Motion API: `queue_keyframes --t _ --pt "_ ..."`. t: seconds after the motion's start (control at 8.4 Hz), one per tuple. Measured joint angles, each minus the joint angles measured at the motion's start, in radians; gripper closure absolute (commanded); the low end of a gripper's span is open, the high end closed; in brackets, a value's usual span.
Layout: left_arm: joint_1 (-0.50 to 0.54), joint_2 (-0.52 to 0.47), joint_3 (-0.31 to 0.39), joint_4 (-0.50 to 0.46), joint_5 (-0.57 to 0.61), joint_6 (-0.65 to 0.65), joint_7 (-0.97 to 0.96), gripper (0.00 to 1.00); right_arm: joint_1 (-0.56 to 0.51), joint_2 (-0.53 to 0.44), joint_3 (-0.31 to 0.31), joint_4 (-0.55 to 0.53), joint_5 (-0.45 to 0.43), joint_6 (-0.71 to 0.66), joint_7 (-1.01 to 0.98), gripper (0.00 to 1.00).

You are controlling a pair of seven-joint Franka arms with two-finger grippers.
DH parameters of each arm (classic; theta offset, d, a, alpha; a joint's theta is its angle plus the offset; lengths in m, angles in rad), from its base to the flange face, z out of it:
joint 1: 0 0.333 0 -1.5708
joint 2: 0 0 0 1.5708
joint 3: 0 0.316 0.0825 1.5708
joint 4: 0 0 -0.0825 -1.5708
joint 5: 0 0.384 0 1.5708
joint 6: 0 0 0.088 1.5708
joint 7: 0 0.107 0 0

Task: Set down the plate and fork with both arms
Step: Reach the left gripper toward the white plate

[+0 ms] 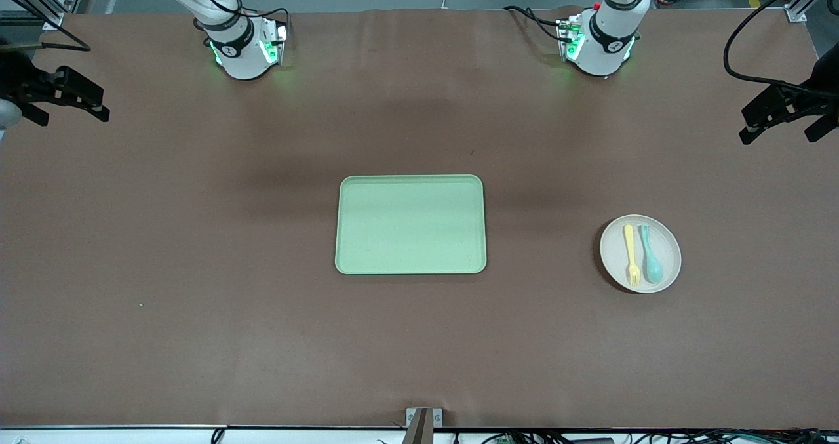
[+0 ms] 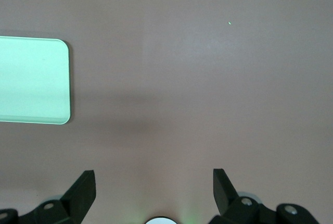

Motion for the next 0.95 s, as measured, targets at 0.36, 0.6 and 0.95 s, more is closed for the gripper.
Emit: queue_keyframes --t 0.36,0.6,0.95 --pt "0.036 0.009 0.000 0.007 0.000 -0.013 0.011 0.00 0.000 0.000 -0.007 0.002 0.000 0.000 0.000 0.00" --pt "0.081 0.088 -0.001 -0.007 0.000 -0.024 0.040 0.00 0.000 0.002 -0.007 0.001 0.000 0.000 0.000 0.00" --pt "0.220 0.323 -0.001 -0.020 -0.100 0.030 0.201 0.02 0.011 0.012 -0.001 0.001 0.000 0.001 -0.001 0.00"
